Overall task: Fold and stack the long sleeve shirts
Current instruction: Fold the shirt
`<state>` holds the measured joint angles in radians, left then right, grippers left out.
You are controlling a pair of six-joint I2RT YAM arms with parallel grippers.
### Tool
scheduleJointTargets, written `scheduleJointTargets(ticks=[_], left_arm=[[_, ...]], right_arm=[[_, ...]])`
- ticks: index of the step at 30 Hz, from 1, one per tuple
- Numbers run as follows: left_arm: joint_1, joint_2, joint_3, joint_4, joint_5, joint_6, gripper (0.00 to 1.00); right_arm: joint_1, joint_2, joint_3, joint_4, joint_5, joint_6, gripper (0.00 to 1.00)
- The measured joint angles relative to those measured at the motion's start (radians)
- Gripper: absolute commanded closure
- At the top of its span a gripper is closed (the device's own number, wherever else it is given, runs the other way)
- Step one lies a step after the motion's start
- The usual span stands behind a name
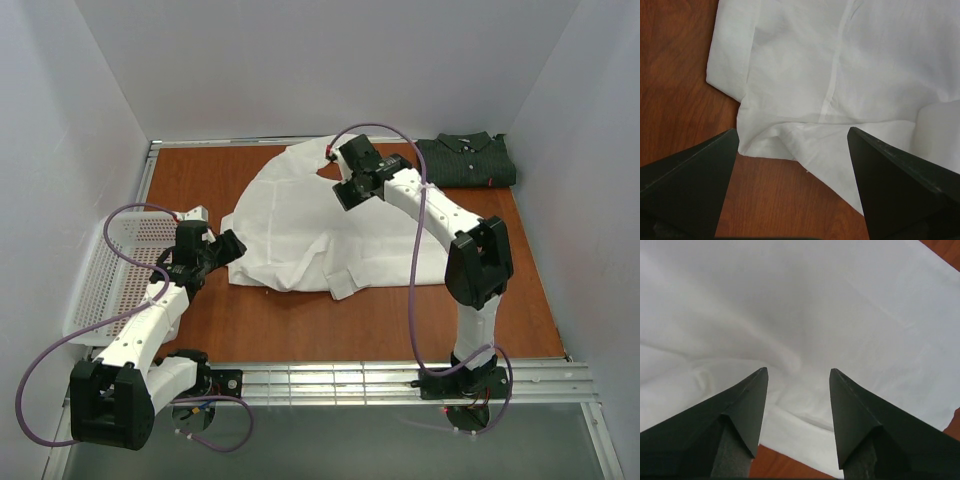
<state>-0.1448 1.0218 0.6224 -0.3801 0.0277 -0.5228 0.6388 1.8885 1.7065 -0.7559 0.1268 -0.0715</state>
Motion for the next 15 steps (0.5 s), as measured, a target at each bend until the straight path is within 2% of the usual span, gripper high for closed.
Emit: scheduleJointTargets(ticks=[3,7,12,15], left_arm=[[0.0,0.0,0.0,0.0,0.01,0.001,0.16],[0.0,0.003,0.0,0.004,0.028,0.001,0.17],[0.0,0.03,0.0,0.015,0.045,0.002,0.17],[0.0,0.033,0.0,0.015,0.048,0.002,0.17]], right_arm=[[-0.041,0.064,0.073,-0.001,0.023,0.025,0.41],[-0.039,0.023,0.057,0.006,-0.006,0.038,0.38],[0.051,-0.207,-0.214,0.051,-0.042,0.044,0.39],[0.186,-0.332,-0.405,0.08,-0.028,0.07,0.39]])
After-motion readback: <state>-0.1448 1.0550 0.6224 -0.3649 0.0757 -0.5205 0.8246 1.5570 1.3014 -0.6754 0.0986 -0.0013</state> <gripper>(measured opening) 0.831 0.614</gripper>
